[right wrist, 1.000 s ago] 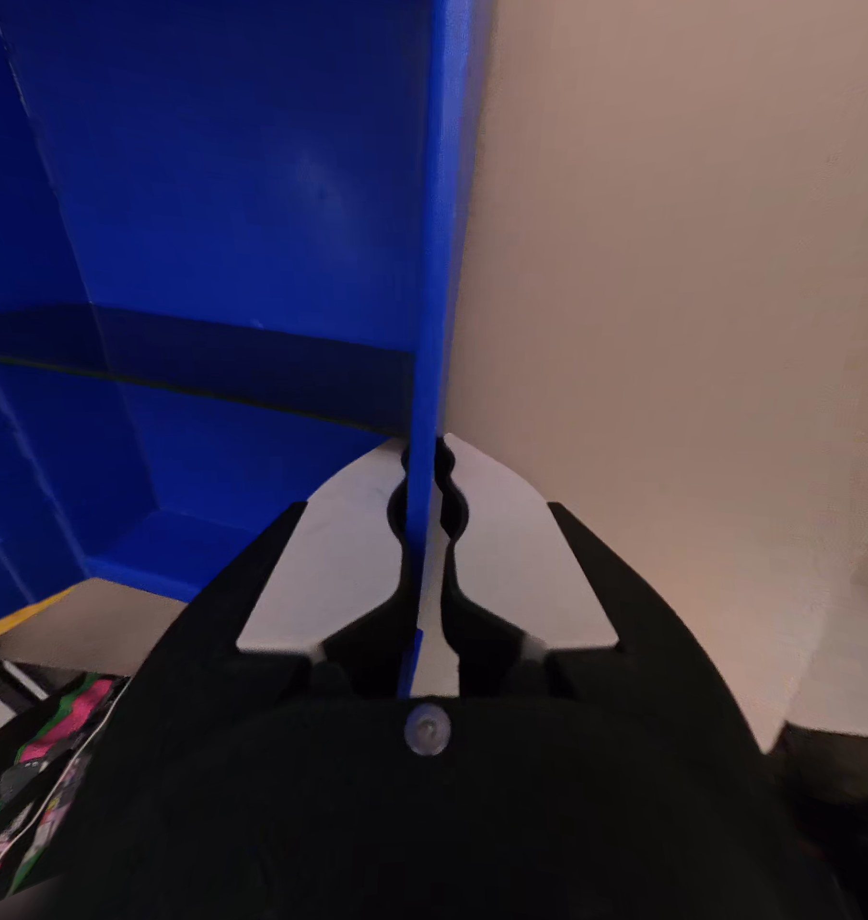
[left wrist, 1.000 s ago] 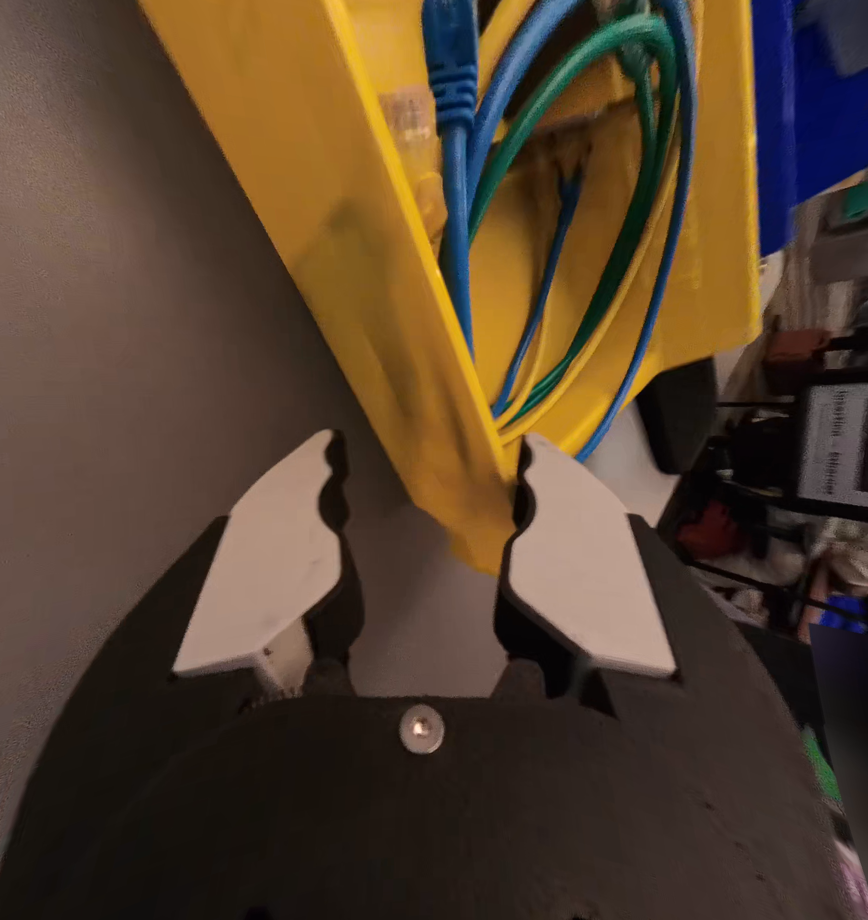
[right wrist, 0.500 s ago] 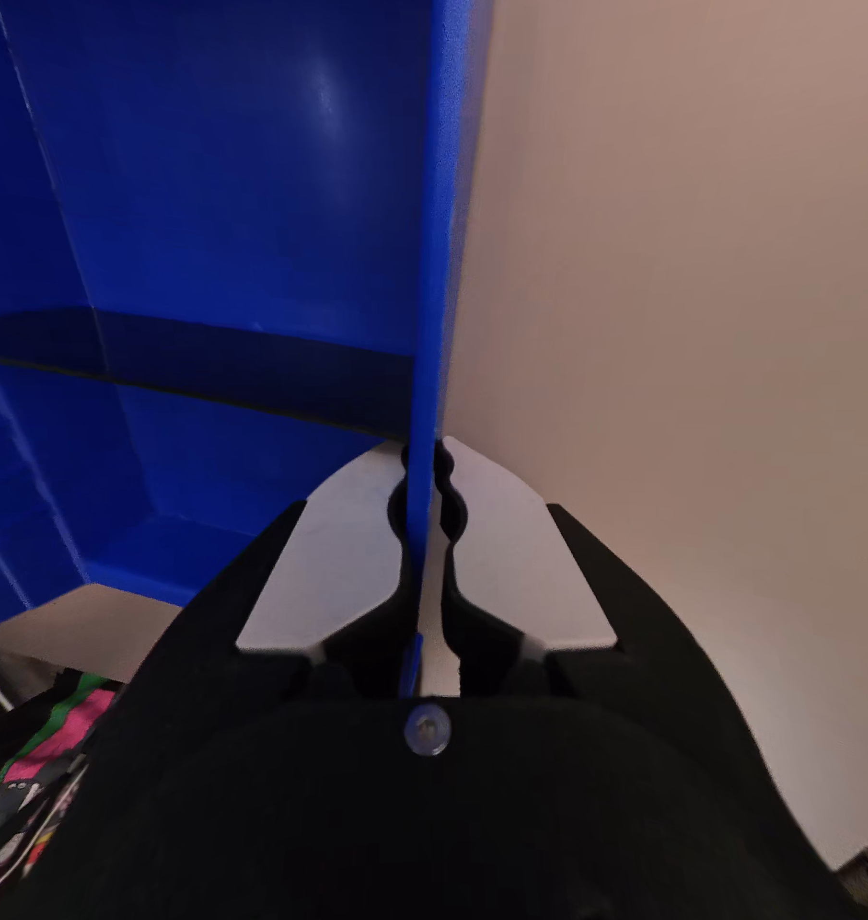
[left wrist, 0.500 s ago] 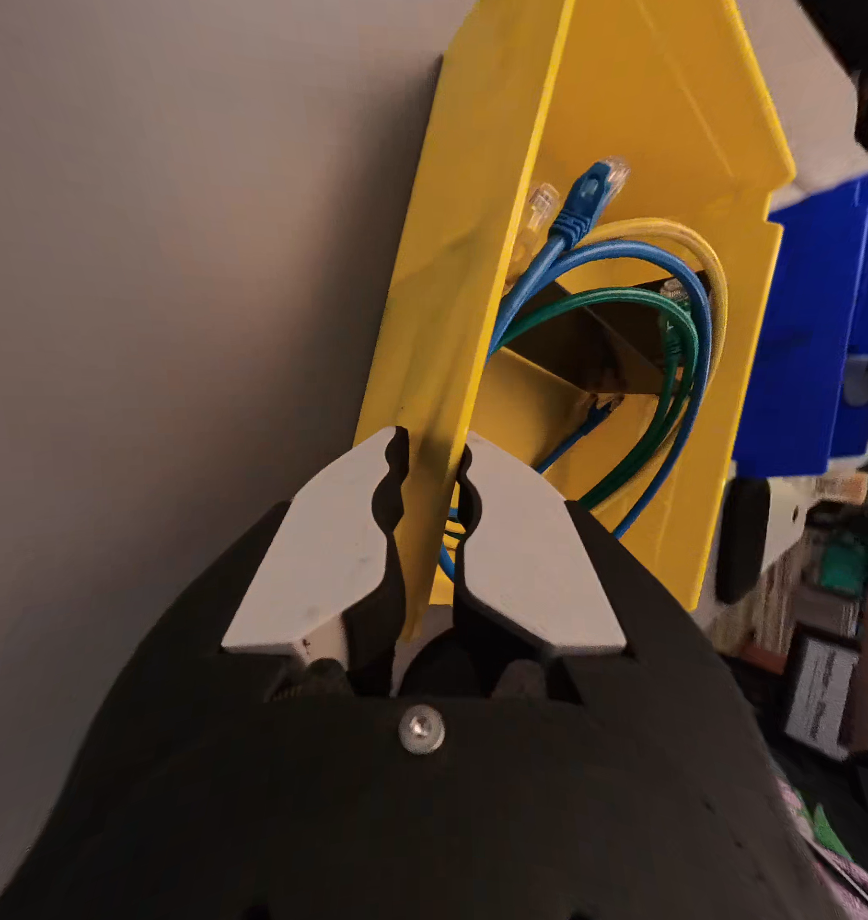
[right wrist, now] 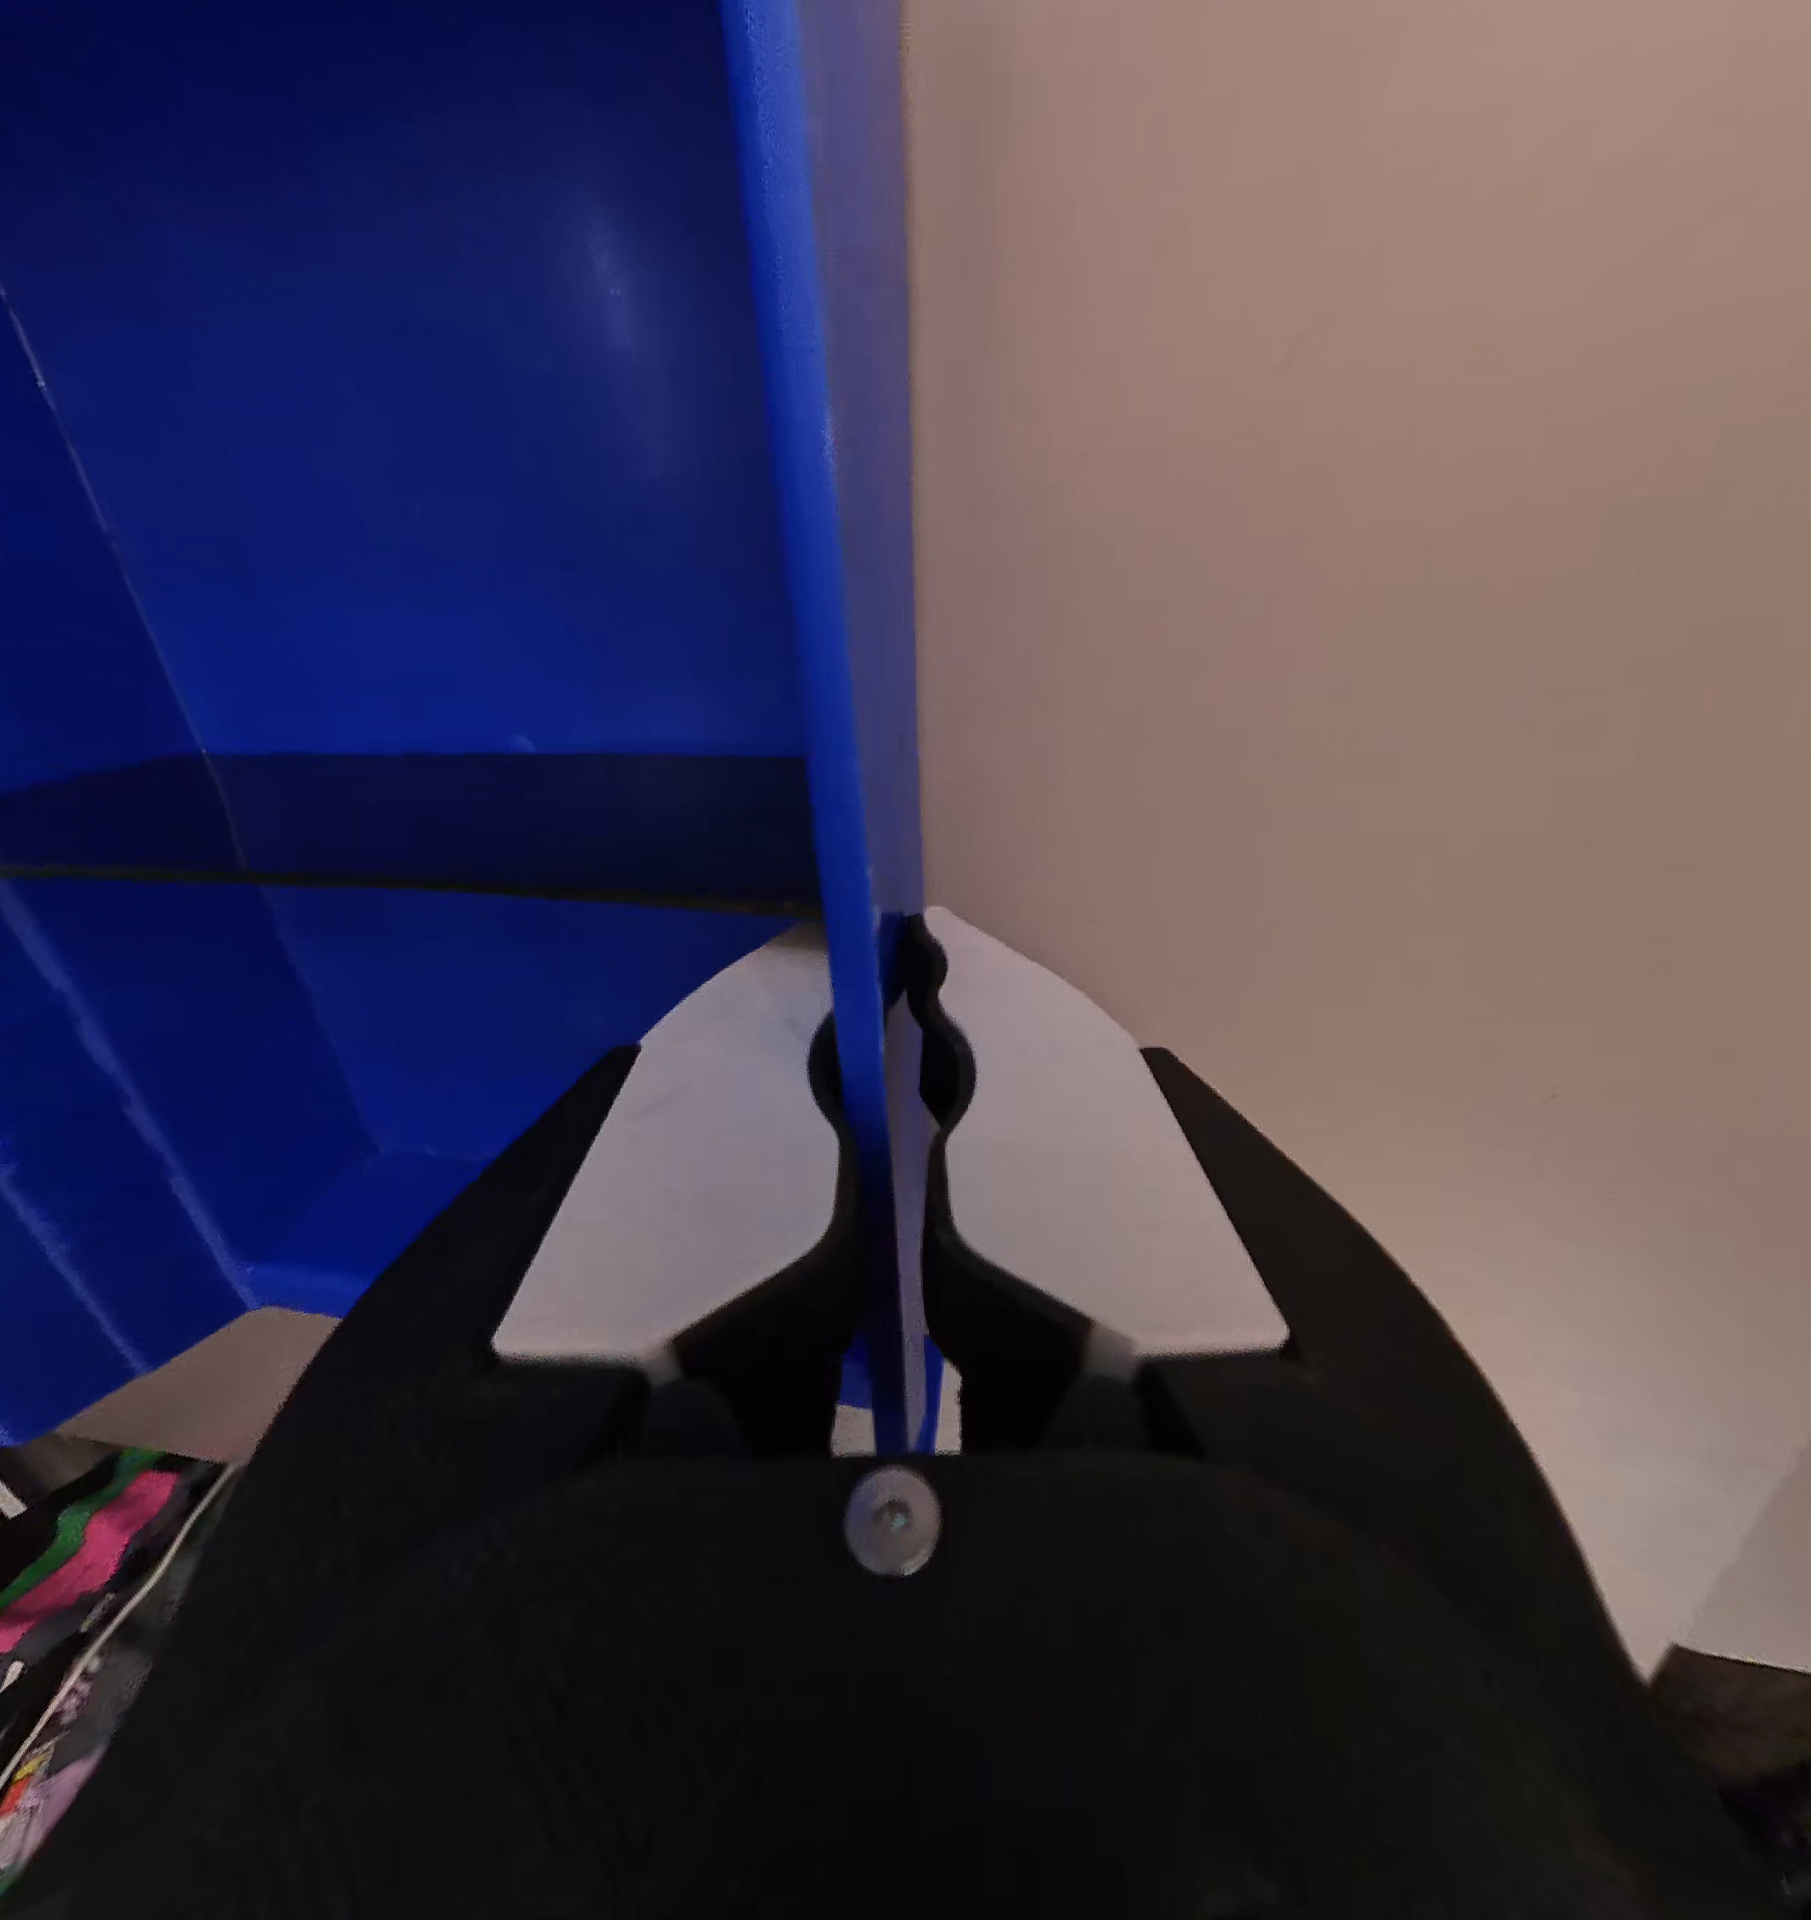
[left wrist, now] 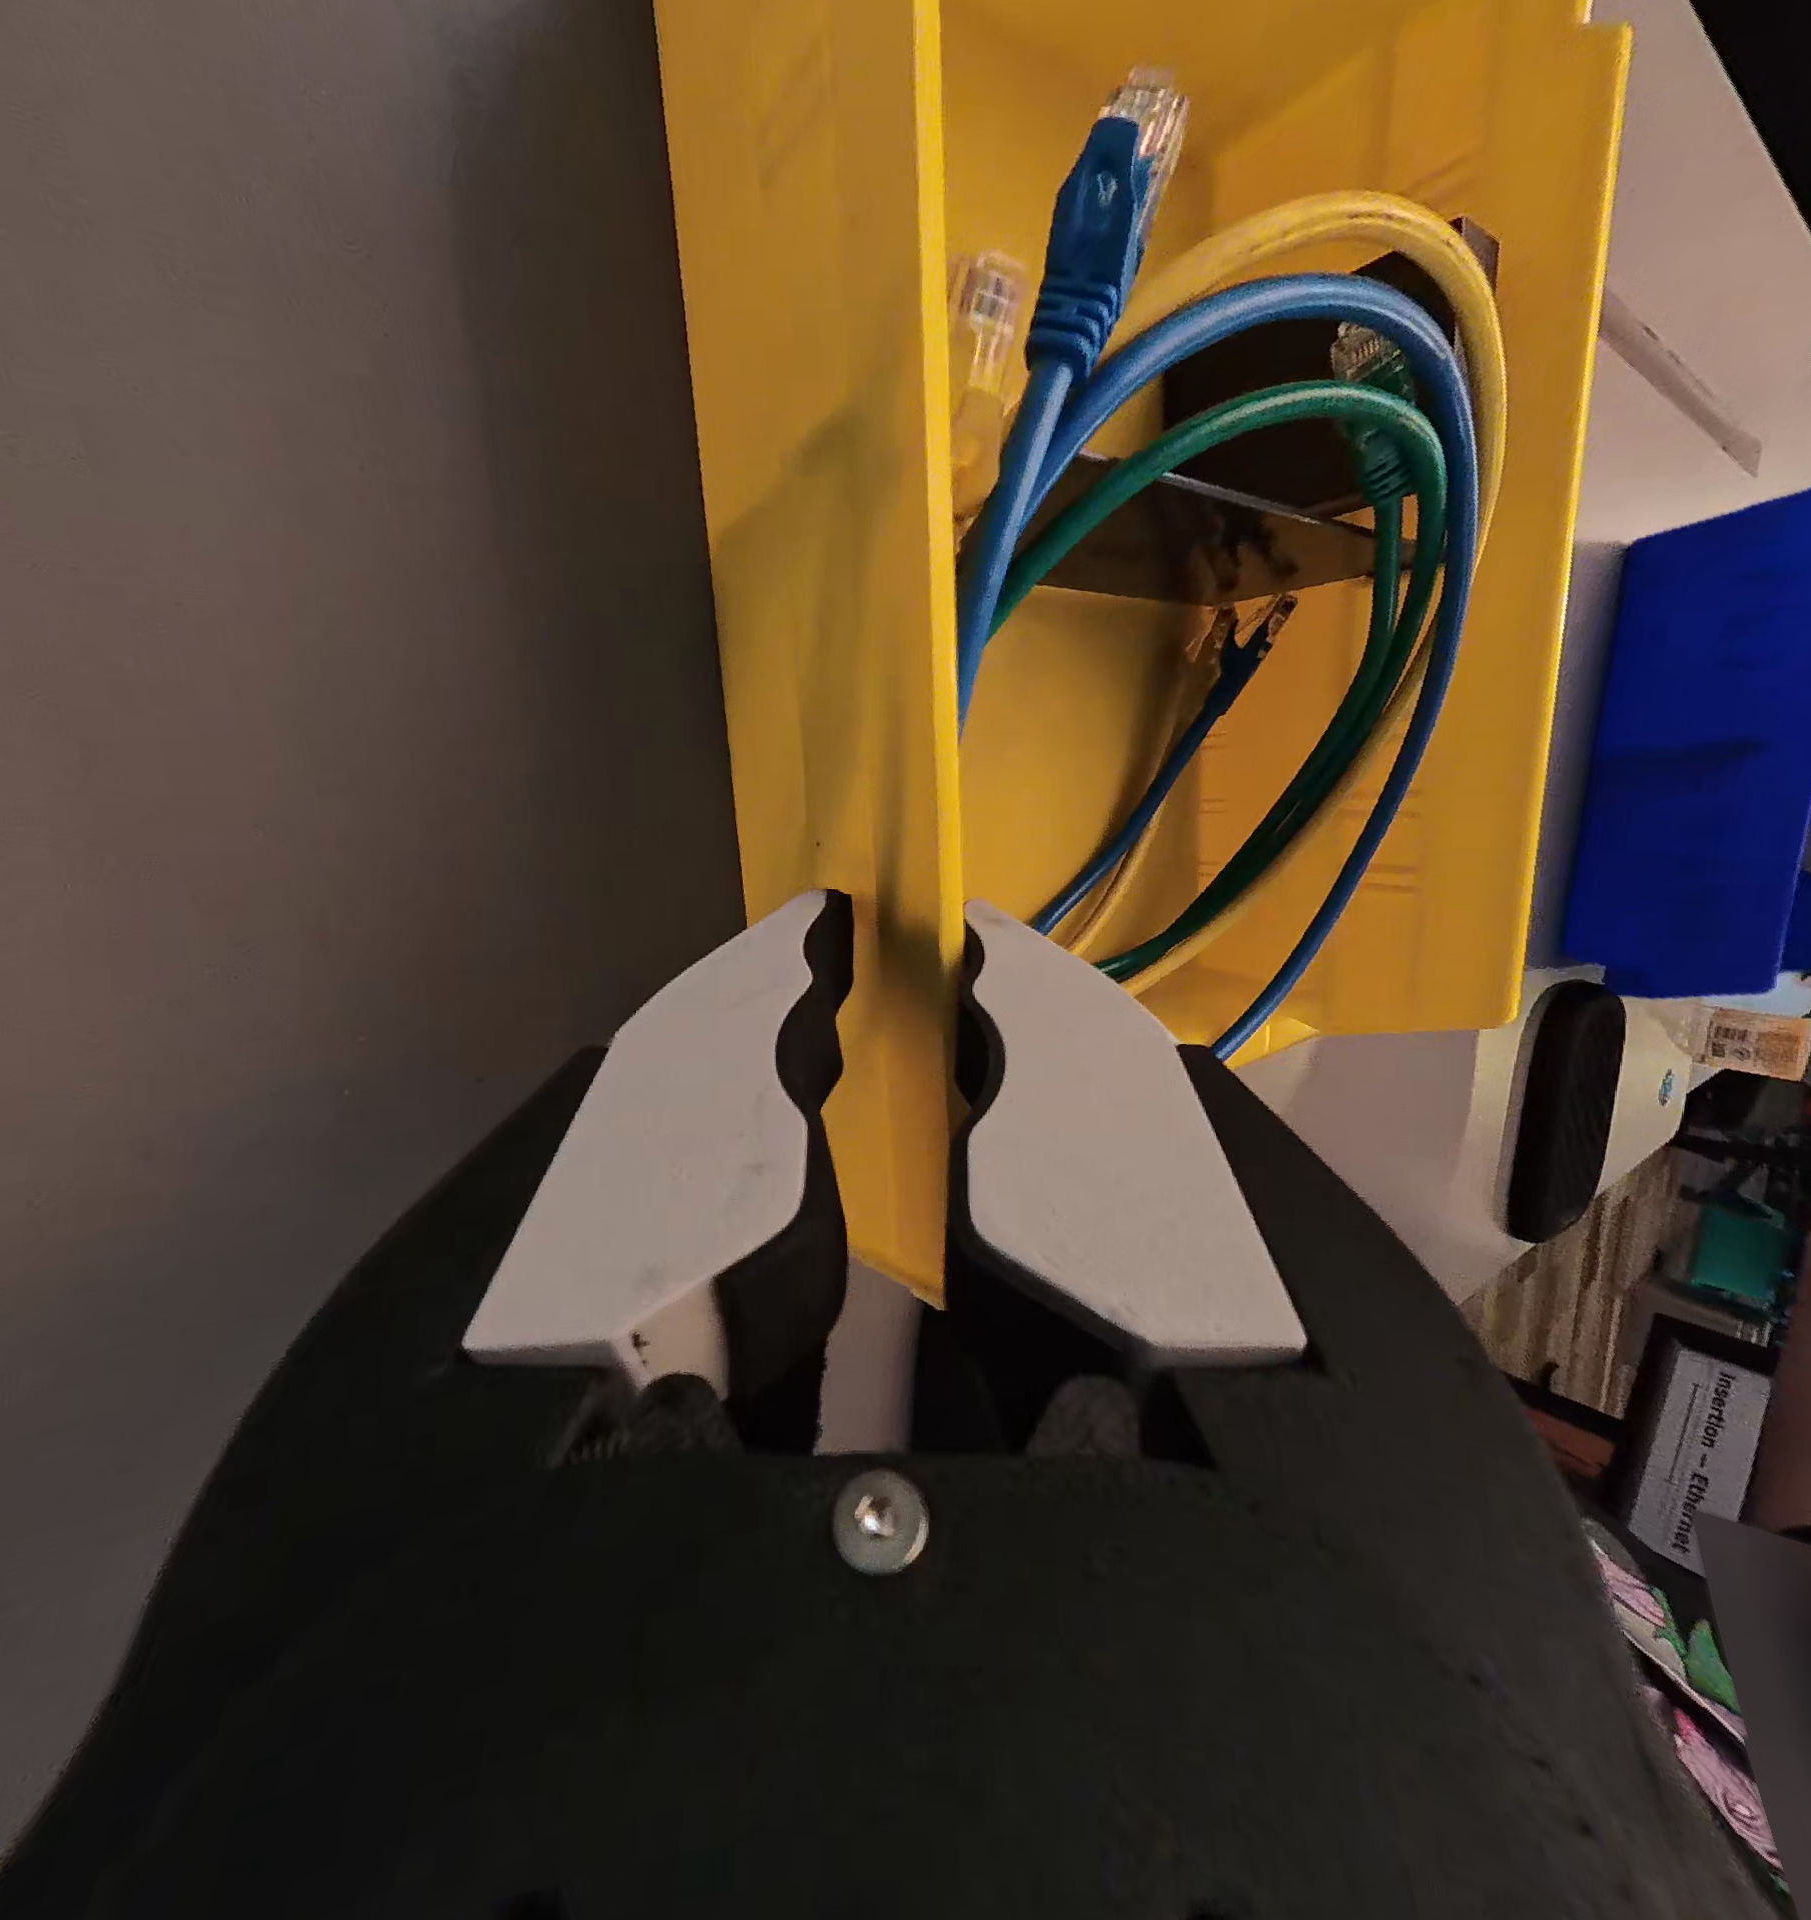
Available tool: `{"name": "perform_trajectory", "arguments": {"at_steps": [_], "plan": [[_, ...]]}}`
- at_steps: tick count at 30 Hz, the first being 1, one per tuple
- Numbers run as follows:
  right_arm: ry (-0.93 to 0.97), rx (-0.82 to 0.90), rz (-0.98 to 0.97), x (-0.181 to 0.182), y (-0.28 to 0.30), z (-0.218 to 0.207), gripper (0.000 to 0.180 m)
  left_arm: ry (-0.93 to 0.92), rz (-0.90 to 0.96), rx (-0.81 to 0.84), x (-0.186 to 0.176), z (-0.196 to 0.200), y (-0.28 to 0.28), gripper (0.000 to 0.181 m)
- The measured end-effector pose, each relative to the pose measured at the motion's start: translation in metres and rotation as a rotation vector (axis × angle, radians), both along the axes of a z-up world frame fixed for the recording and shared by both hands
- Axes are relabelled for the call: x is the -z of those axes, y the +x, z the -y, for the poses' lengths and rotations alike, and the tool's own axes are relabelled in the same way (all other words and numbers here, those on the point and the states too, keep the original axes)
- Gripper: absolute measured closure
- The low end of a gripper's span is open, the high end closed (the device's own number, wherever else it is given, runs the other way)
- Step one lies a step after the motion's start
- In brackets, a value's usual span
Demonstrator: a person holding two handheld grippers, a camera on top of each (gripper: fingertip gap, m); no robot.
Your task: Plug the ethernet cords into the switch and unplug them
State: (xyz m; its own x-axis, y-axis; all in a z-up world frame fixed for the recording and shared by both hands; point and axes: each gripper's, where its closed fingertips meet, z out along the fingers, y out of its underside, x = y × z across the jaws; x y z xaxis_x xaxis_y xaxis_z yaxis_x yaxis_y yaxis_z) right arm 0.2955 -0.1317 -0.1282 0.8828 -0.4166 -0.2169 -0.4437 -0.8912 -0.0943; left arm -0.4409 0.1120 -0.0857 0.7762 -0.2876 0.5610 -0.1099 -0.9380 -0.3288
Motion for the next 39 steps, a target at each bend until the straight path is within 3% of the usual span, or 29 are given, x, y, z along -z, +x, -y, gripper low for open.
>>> {"name": "perform_trajectory", "arguments": {"at_steps": [6, 12, 17, 21, 24, 26, 29, 32, 39], "plan": [[-0.087, -0.081, 0.092, 0.001, 0.005, 0.001, 0.172, -0.007, -0.021, -0.017, 0.000, 0.003, -0.007, 0.165], [-0.043, -0.067, 0.073, 0.001, 0.001, 0.001, 0.172, -0.003, 0.017, -0.056, -0.004, 0.001, -0.010, 0.163], [0.049, -0.092, 0.087, -0.008, 0.001, 0.002, 0.145, 0.203, 0.121, -0.167, -0.055, -0.008, -0.026, 0.164], [0.305, -0.052, 0.265, -0.064, 0.018, -0.013, 0.144, 0.550, 0.072, -0.143, -0.115, -0.012, -0.029, 0.156], [0.729, -0.086, 0.499, -0.150, 0.012, -0.041, 0.135, 0.753, -0.008, -0.063, -0.137, -0.017, -0.009, 0.135], [1.108, -0.116, 0.655, -0.221, -0.015, -0.051, 0.130, 0.831, -0.107, -0.046, -0.130, -0.027, 0.001, 0.115], [1.499, -0.220, 0.737, -0.282, -0.076, -0.051, 0.120, 0.812, -0.249, 0.020, -0.100, -0.041, 0.018, 0.109], [1.499, -0.376, 0.678, -0.286, -0.121, -0.064, 0.120, 0.770, -0.380, 0.123, -0.076, -0.048, 0.033, 0.116], [1.525, -0.525, 0.849, -0.288, -0.162, -0.080, 0.126, 0.596, -0.726, 0.250, -0.022, -0.052, 0.019, 0.127]]}}
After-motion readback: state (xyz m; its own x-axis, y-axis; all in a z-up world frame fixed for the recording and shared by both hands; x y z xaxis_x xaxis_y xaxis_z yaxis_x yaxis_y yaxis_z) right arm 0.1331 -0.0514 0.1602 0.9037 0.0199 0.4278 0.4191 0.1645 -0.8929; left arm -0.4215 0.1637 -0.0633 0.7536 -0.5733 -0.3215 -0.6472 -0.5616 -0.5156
